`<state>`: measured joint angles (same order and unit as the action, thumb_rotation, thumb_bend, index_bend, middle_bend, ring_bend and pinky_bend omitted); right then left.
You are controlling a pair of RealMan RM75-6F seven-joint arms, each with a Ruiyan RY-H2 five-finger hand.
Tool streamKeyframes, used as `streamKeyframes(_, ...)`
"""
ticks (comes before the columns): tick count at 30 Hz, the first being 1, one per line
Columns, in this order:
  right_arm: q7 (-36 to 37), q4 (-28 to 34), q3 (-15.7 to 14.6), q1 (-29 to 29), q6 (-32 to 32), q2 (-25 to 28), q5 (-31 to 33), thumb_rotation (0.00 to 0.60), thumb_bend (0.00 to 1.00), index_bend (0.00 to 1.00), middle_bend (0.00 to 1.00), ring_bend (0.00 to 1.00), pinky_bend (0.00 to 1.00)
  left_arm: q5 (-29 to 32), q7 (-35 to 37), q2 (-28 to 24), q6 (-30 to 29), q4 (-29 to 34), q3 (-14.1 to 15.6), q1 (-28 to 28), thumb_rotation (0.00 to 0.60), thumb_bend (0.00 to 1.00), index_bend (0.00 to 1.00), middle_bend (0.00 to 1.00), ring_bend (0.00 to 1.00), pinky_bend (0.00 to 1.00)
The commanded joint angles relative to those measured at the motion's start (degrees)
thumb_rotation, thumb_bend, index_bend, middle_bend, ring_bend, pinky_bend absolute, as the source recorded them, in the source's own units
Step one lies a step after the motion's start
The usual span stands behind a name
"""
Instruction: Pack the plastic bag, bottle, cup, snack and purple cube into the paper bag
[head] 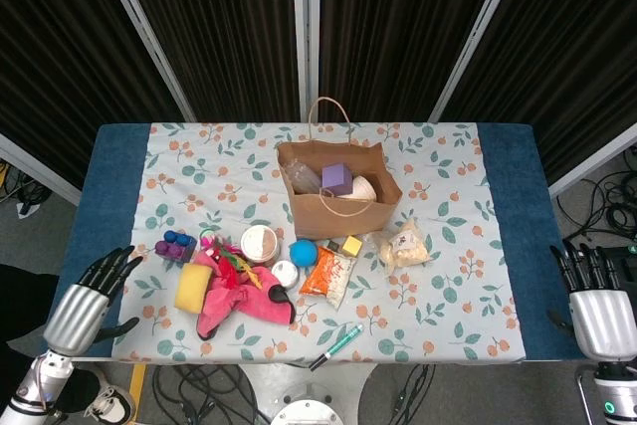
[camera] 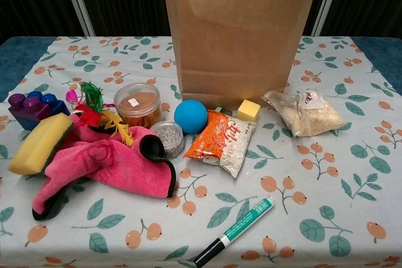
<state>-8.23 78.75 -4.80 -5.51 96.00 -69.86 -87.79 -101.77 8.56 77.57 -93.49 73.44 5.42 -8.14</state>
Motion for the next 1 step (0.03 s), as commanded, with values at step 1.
streamKeyframes(1, 3.03, -3.21, 0.75, 1.99, 0.89, -2.5, -0.5, 0.6, 0.0, 0.0, 0.03, 0.0, 0.0, 0.19, 0.04, 0.38, 0.2, -0.07, -0.24, -0.08, 0.6, 0.0, 0.09, 0.08, 0.06, 0.18)
